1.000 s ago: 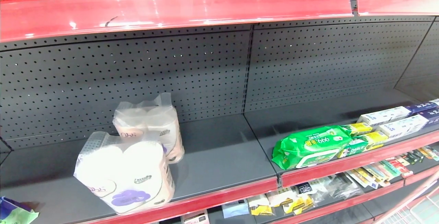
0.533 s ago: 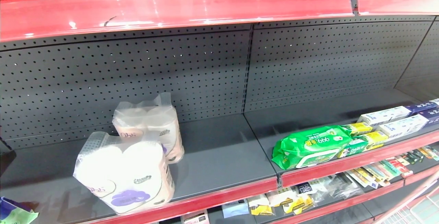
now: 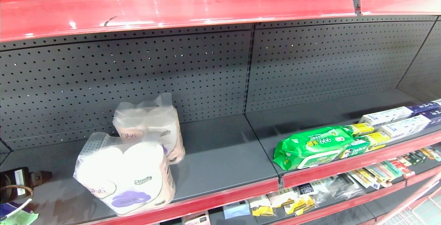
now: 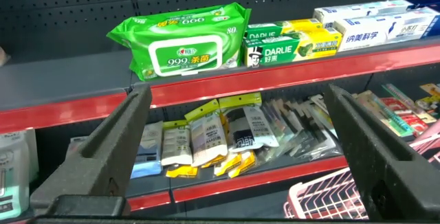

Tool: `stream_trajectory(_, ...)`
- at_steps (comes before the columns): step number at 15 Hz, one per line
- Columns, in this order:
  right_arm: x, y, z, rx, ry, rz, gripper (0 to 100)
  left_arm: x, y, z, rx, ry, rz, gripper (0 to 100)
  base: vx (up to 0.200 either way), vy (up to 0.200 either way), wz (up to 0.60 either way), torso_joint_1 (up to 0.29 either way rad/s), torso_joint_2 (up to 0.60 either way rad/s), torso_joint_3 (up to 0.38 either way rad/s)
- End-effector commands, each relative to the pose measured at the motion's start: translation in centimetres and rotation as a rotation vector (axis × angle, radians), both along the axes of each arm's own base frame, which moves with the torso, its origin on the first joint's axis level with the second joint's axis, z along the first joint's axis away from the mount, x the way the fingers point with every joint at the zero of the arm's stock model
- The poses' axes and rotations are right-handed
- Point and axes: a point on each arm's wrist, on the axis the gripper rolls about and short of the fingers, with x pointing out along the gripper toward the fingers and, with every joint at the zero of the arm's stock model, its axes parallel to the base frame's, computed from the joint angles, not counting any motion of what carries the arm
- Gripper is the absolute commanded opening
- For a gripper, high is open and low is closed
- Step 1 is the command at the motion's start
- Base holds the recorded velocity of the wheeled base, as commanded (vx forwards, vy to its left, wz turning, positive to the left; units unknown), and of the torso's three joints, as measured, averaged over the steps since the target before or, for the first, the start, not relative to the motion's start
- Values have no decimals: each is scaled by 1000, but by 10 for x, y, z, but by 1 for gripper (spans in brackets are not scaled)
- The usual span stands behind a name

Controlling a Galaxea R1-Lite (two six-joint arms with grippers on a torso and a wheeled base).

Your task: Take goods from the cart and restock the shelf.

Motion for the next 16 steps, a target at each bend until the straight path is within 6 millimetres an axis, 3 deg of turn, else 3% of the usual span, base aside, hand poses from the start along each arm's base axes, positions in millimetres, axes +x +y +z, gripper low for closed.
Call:
stream_trajectory(1, 0, 0, 0, 0, 1, 0, 100, 13, 4, -16, -24, 98, -26, 100, 0, 0, 0, 0, 0, 0)
stream_trajectory(16, 0, 0, 0, 0, 1, 0, 100, 52, 3, -56, -100, 233, -197, 100, 0, 0, 0, 0, 0, 0)
